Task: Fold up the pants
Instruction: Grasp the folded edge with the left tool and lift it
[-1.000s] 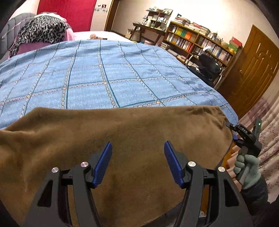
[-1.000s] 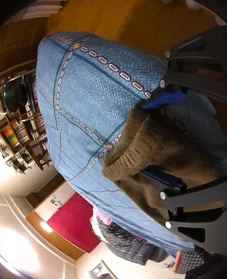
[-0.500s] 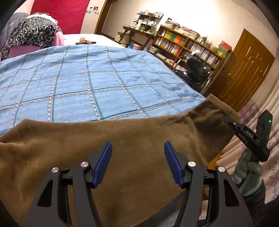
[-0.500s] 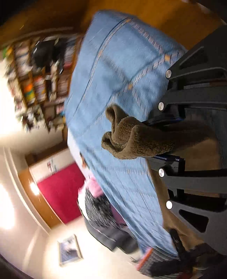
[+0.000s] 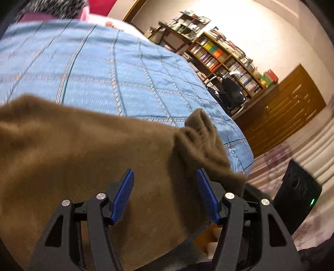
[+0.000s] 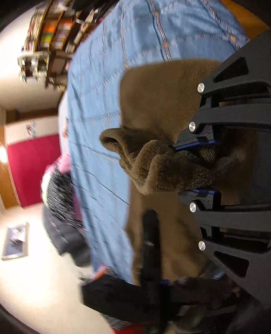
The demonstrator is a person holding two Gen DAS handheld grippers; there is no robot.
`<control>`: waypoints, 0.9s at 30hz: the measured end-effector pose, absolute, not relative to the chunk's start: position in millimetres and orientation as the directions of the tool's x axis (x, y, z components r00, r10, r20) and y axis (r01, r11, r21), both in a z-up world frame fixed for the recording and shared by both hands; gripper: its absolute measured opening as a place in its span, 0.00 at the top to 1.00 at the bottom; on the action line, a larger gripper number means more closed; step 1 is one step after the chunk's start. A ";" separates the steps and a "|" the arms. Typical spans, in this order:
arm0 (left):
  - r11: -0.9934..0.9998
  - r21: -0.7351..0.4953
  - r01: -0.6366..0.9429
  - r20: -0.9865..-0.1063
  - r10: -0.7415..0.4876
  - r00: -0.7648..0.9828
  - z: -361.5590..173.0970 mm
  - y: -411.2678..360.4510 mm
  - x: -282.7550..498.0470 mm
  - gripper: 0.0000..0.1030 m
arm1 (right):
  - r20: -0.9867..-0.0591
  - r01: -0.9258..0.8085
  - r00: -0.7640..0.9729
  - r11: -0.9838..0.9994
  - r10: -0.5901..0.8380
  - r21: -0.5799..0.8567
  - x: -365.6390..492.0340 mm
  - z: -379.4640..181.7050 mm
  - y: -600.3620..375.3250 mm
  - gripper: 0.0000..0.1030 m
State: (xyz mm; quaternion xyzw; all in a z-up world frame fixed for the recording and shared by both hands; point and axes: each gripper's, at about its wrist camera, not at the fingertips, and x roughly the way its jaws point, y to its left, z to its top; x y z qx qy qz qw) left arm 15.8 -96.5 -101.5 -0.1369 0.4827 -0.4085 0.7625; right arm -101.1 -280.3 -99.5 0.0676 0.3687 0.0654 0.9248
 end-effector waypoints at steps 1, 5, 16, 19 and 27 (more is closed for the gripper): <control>0.627 -0.612 0.482 -0.622 -0.758 0.196 -104.5 -94.5 16.6 0.39 | -0.684 -0.082 0.707 0.981 0.180 0.173 -100.2 -103.2 -277.8 0.61; 0.620 -0.637 0.458 -0.614 -0.767 0.186 -110.5 -88.6 19.6 0.36 | -0.678 -0.179 0.659 0.944 0.325 0.278 -106.1 -108.5 -274.3 0.34; 0.565 -0.657 0.500 -0.594 -0.796 0.119 -103.5 -106.2 14.3 0.29 | -0.612 -0.175 0.676 0.896 0.410 0.408 -113.1 -97.4 -302.6 0.34; 0.562 -0.672 0.481 -0.598 -0.796 0.095 -106.7 -110.9 17.3 0.29 | -0.605 -0.216 0.629 0.857 0.488 0.468 -105.0 -108.2 -295.5 0.34; 0.544 -0.690 0.477 -0.611 -0.791 0.019 -111.9 -132.0 18.4 0.29 | -0.603 -0.327 0.517 0.791 0.608 0.517 -111.0 -126.0 -276.8 0.32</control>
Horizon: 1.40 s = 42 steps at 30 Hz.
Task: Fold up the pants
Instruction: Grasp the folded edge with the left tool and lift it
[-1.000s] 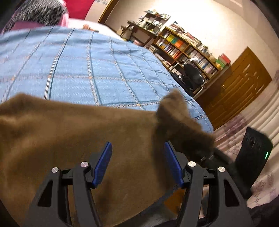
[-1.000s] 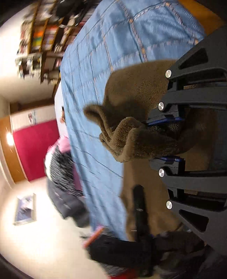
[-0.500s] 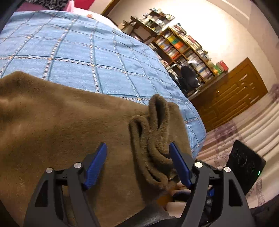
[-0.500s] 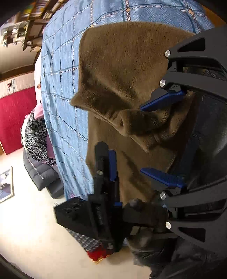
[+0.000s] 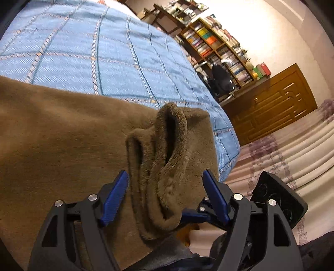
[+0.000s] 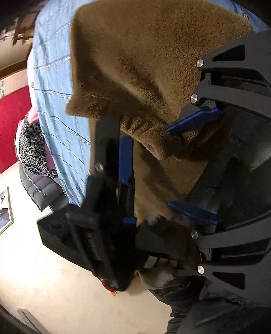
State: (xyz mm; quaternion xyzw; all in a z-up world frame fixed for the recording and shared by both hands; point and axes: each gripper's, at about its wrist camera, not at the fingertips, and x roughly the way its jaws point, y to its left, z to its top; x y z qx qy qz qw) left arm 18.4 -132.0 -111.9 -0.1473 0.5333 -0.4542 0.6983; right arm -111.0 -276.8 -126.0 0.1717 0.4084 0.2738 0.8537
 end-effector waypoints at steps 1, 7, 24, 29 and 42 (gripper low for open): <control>0.542 -0.693 0.475 -0.616 -0.787 -0.001 -114.9 -137.0 18.5 0.29 | -0.599 -0.326 0.515 0.787 0.613 0.524 -111.4 -126.8 -278.2 0.32; 0.561 -0.683 0.466 -0.648 -0.761 -0.034 -124.6 -151.0 18.8 0.30 | -0.591 -0.328 0.511 0.777 0.624 0.536 -118.2 -128.8 -281.6 0.32; 0.629 -0.590 0.505 -0.614 -0.757 0.225 -59.5 -60.2 22.8 0.75 | -0.547 -0.277 0.672 0.855 0.498 0.438 -141.2 -63.6 -317.2 0.32; 0.714 -0.550 0.434 -0.669 -0.688 0.283 -66.4 -3.1 29.0 0.75 | -0.558 -0.262 0.675 0.864 0.483 0.431 -125.3 -59.9 -313.1 0.32; 0.753 -0.588 0.295 -0.676 -0.658 0.332 -111.3 68.0 30.0 0.75 | -0.631 -0.172 0.670 0.908 0.392 0.382 -45.3 -67.4 -264.1 0.32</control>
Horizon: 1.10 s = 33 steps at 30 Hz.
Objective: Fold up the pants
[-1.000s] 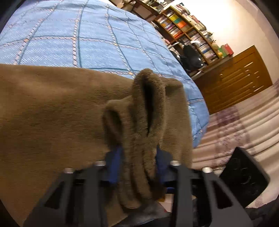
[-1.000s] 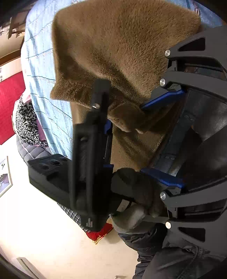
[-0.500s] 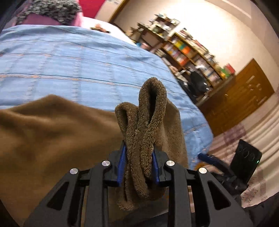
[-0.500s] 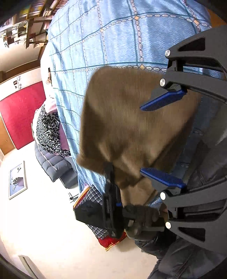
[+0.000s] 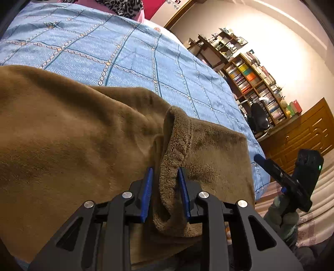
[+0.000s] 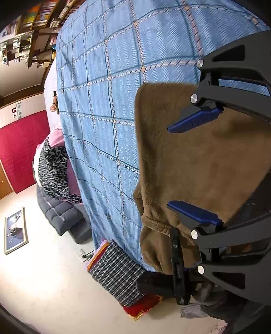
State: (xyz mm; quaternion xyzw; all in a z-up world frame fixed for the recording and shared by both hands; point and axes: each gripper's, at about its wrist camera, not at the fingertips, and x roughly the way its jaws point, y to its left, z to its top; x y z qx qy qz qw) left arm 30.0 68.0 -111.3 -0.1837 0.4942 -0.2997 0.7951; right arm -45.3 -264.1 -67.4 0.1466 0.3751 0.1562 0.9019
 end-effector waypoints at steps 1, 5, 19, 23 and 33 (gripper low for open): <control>0.755 -0.584 0.297 -0.680 -0.655 0.329 -112.8 67.8 30.1 0.75 | -0.645 -0.164 0.665 0.916 0.377 0.366 -37.3 -70.4 -257.8 0.32; 0.768 -0.563 0.304 -0.687 -0.640 0.344 -117.6 65.8 25.6 0.69 | -0.712 -0.110 0.639 0.951 0.290 0.288 -10.0 -103.0 -244.1 0.32; 0.848 -0.460 0.264 -0.677 -0.527 0.514 -95.6 95.8 -6.3 0.52 | -0.745 -0.110 0.641 0.983 0.184 0.148 -4.6 -129.0 -224.0 0.29; 0.880 -0.449 0.155 -0.668 -0.446 0.596 -81.2 145.9 -20.6 0.52 | -0.723 -0.128 0.656 0.976 0.217 0.176 -11.7 -113.0 -214.8 0.29; 0.860 -0.438 -0.262 -0.685 -0.131 0.717 -81.5 286.9 -56.4 0.52 | -0.683 -0.233 0.677 0.960 0.275 0.155 -20.4 -88.6 -174.9 0.29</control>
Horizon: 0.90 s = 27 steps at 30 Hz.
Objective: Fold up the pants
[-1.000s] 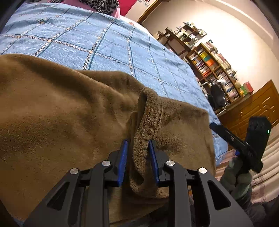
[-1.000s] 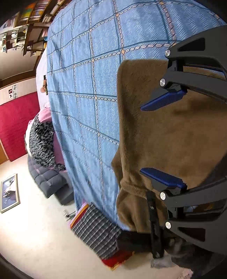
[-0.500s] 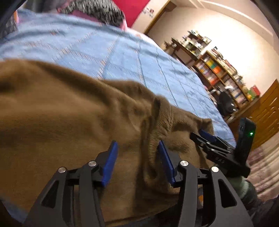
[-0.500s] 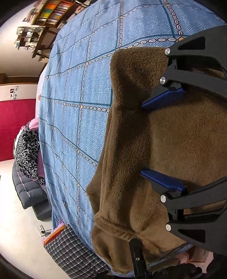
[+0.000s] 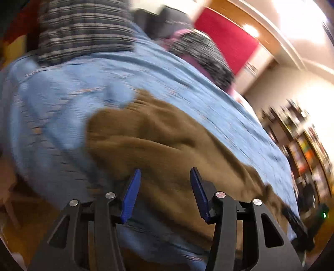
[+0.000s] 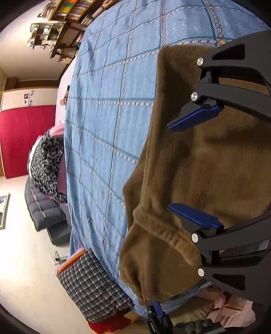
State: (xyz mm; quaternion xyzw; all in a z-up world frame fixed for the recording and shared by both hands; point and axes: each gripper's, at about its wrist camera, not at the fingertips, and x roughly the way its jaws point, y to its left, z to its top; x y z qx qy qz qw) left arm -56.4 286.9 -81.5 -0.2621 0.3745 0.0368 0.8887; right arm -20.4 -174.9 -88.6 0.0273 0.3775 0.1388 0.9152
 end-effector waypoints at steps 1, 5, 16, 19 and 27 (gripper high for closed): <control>0.848 -0.438 -0.298 -0.686 -0.101 0.721 -83.6 299.0 -59.6 0.50 | -0.685 -0.242 0.671 0.957 0.283 0.158 -19.2 -88.9 -171.2 0.29; 0.803 -0.499 -0.326 -0.664 -0.113 0.739 -94.6 324.9 -56.3 0.36 | -0.701 -0.271 0.651 0.952 0.292 0.145 -16.2 -93.4 -155.0 0.29; 0.681 -0.688 -0.250 -0.572 -0.298 0.764 -127.0 329.6 -16.5 0.28 | -0.727 -0.265 0.621 0.951 0.293 0.157 -12.3 -105.0 -144.2 0.29; 0.663 -0.717 -0.217 -0.529 -0.314 0.788 -122.3 325.8 -9.4 0.28 | -0.727 -0.267 0.621 0.951 0.293 0.155 -11.2 -106.0 -144.1 0.29; 0.801 -0.580 -0.146 -0.537 -0.242 0.808 -97.0 295.1 0.9 0.28 | -0.734 -0.249 0.614 0.954 0.290 0.168 -9.0 -112.5 -145.8 0.29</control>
